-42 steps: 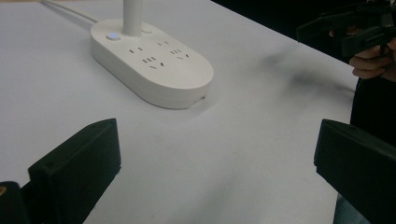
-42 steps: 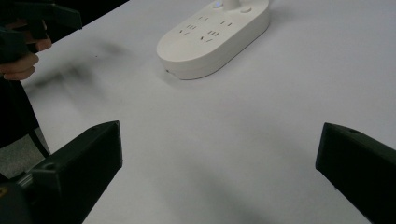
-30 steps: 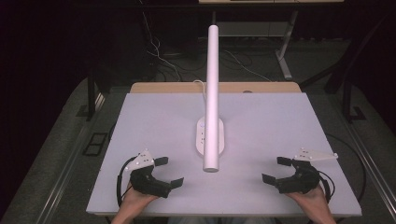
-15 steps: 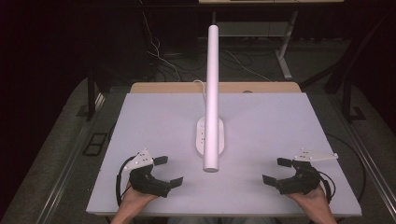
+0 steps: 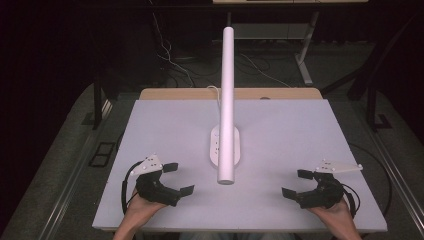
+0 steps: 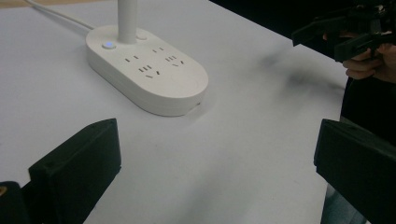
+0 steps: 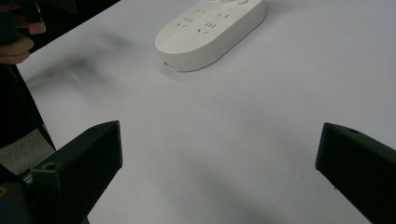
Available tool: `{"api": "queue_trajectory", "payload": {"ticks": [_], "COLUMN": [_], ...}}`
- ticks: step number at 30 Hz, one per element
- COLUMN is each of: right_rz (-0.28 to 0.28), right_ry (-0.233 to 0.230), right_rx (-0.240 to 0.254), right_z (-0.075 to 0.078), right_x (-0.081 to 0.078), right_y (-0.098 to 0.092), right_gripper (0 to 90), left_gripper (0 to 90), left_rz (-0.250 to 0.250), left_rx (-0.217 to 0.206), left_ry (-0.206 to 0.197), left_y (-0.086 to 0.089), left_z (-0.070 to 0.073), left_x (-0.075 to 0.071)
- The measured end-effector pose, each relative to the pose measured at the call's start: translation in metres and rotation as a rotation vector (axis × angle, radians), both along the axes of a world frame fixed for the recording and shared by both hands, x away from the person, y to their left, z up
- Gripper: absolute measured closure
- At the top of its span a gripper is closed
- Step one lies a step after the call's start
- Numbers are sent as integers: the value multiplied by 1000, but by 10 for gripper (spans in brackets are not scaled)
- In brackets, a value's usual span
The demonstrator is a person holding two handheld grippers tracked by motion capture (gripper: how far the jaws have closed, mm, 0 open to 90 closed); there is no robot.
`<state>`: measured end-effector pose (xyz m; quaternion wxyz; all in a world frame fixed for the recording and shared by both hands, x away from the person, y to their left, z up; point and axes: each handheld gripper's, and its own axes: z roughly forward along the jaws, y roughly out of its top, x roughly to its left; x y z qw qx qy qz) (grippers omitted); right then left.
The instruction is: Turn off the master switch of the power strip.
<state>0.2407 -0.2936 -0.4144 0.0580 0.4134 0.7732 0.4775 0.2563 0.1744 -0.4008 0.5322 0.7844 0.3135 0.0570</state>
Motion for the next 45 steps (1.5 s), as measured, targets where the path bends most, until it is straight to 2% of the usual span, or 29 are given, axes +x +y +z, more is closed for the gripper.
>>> {"api": "queue_trajectory", "payload": {"ticks": [6, 23, 45], "right_rz": [9, 0, 1], "right_ry": [-3, -1, -3], "right_rx": [-20, -22, -27], "right_z": [-1, -1, -1], "right_x": [1, 0, 0], "right_y": [1, 1, 0], "right_gripper": [0, 0, 0], "left_gripper": [0, 4, 5], "left_rz": [-13, -22, -21], "left_rx": [15, 41, 81], "left_ry": [12, 19, 26], "left_y": [-2, -6, -15], "left_z": [6, 31, 46], "left_x": [9, 31, 62]}}
